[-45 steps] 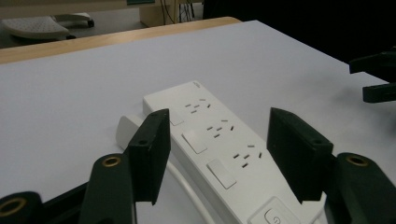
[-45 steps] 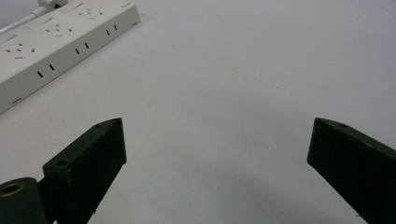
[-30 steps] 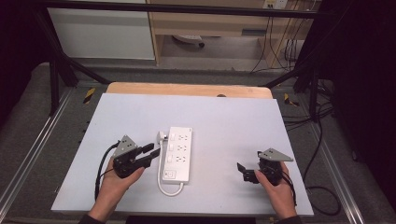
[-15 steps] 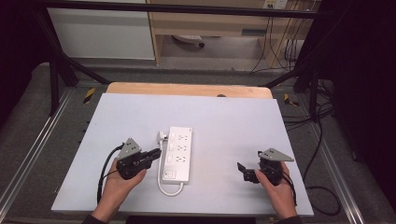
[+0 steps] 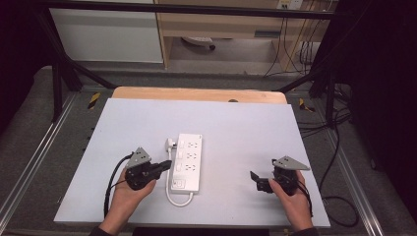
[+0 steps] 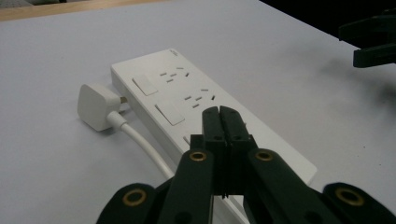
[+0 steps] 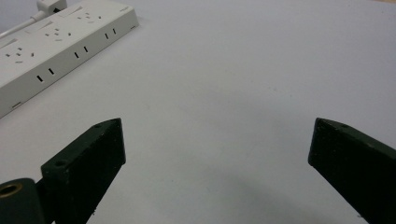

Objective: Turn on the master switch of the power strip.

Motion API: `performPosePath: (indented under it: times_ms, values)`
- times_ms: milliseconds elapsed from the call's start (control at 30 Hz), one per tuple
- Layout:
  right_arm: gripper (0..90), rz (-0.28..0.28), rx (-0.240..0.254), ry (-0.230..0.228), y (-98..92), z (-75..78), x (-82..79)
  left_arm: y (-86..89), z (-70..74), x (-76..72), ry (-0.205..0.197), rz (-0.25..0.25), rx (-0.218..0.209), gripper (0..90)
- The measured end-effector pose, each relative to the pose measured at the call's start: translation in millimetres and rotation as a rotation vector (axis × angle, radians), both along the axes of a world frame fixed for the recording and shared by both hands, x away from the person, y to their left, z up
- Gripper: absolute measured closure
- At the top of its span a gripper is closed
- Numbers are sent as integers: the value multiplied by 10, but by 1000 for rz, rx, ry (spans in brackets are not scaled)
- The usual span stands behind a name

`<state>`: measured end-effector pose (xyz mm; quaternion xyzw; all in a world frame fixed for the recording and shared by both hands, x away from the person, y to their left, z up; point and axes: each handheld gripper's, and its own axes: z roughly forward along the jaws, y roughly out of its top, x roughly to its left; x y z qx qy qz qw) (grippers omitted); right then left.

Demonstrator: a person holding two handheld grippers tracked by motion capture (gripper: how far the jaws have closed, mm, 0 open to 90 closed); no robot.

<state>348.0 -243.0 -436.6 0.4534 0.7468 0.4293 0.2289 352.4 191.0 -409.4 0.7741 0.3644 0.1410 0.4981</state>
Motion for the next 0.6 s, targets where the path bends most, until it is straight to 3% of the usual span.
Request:
performPosePath:
  times_ms: [600]
  values:
    - [36, -4, 8, 0, 2, 7, 0, -142, -85, -46, 38, -57, 35, 899]
